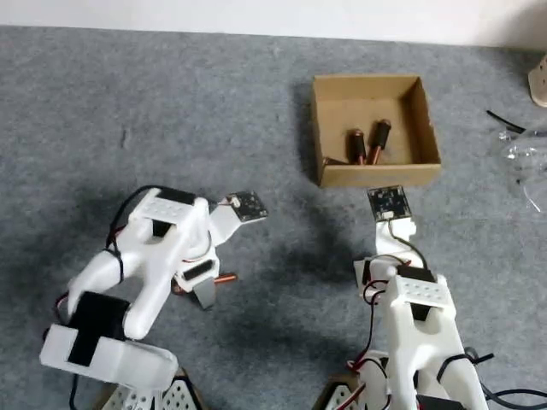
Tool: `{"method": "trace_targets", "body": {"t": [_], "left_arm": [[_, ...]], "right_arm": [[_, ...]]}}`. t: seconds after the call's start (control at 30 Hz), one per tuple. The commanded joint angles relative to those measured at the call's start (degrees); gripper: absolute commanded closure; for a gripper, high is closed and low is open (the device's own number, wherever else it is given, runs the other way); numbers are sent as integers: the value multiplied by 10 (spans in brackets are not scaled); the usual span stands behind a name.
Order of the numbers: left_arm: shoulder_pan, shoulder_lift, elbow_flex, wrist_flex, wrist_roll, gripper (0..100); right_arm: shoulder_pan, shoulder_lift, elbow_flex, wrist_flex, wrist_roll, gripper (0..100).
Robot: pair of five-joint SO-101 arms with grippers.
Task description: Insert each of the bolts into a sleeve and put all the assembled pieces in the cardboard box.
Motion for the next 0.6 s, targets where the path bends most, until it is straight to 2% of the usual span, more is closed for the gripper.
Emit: {"method": "trace_targets", "body": {"t": [0.0,0.13,0.3,0.37,0.57], "left_arm": [[-8,44,-36,5,-15,748],[-24,72,-68,32,-16,768],[-24,79,-80,41,-15,1000],[-25,78,-80,42,-14,973],[-29,58,-108,59,-16,995]], "right_arm": [[14,3,-13,-27,5,994],[14,3,-13,-27,5,994],[14,3,-13,-27,5,994],[14,3,-13,-27,5,994],[14,3,-13,-27,5,994]]}}
